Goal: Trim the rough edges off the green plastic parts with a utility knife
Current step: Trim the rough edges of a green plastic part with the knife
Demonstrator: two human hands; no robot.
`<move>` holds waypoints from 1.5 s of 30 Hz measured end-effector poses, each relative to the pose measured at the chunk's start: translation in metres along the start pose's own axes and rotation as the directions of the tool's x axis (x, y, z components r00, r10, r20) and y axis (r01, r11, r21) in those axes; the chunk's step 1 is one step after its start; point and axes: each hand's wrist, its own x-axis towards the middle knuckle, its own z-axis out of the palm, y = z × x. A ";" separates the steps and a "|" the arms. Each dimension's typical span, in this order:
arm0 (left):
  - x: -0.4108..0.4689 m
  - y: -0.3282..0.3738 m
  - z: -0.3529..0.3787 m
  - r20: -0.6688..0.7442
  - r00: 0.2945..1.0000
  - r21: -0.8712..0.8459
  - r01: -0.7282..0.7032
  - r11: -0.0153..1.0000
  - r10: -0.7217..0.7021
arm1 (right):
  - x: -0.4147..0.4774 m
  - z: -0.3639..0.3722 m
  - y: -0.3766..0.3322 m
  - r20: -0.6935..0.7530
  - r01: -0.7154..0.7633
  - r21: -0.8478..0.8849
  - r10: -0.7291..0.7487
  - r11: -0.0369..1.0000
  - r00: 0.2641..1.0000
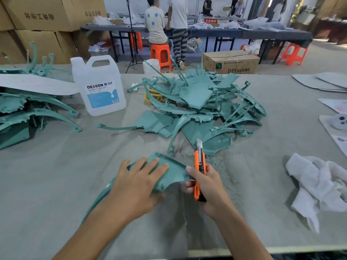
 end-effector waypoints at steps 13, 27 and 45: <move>0.017 -0.035 -0.006 0.009 0.996 -0.348 0.086 0.934 -0.088 | -0.048 -0.051 -0.004 0.262 0.327 -0.587 -0.208 0.741 0.942; 0.010 -0.035 -0.002 -0.047 0.996 -0.354 0.052 0.934 -0.073 | -0.045 -0.066 -0.023 0.236 0.281 -0.836 -0.153 0.471 0.960; 0.003 -0.038 0.014 -0.095 0.990 -0.550 0.038 0.834 -0.108 | -0.066 -0.059 -0.023 0.192 0.303 -0.764 -0.248 0.569 0.950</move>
